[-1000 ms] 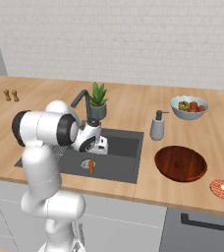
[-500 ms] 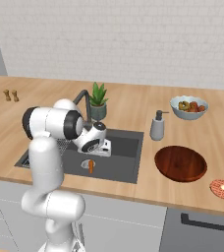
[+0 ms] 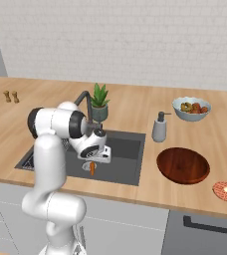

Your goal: Pick the carrot from the sink and place it in the bowl. Then pick the bowl and place it in the microwave. Then close the microwave door and press the start button.

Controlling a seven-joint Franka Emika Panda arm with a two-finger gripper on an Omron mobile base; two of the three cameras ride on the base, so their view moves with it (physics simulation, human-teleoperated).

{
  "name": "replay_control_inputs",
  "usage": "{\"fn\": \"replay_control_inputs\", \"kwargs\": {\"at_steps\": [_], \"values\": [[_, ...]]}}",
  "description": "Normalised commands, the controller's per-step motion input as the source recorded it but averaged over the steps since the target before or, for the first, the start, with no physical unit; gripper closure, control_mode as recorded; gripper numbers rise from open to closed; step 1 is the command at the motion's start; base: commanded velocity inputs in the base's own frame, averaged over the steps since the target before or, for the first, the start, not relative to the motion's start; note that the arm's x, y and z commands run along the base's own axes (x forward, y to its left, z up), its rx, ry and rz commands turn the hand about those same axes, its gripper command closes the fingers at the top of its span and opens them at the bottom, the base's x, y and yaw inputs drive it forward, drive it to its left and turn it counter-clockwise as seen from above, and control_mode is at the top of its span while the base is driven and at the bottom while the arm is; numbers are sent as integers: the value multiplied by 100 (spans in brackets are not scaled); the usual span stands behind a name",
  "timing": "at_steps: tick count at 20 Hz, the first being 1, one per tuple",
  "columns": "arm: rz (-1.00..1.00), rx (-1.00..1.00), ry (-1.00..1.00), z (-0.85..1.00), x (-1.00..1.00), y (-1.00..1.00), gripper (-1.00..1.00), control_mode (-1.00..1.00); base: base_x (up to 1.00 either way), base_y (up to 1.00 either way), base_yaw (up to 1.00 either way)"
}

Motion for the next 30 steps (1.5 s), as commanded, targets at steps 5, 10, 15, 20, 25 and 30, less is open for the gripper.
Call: {"fn": "replay_control_inputs", "kwargs": {"at_steps": [5, 10, 15, 20, 25, 30], "values": [[0, 0, 0, -27, 6, 1, -100, -100, 0, 0, 0], [0, 0, 0, -25, 8, 16, -100, -100, 0, 0, 0], [0, 0, 0, -24, 10, 2, -100, -100, 0, 0, 0], [0, 0, 0, -22, 8, 0, -100, -100, 0, 0, 0], [0, 0, 0, -25, 8, 1, 100, -100, 0, 0, 0], [0, 0, 0, -16, 0, 0, 100, -100, 0, 0, 0]]}}
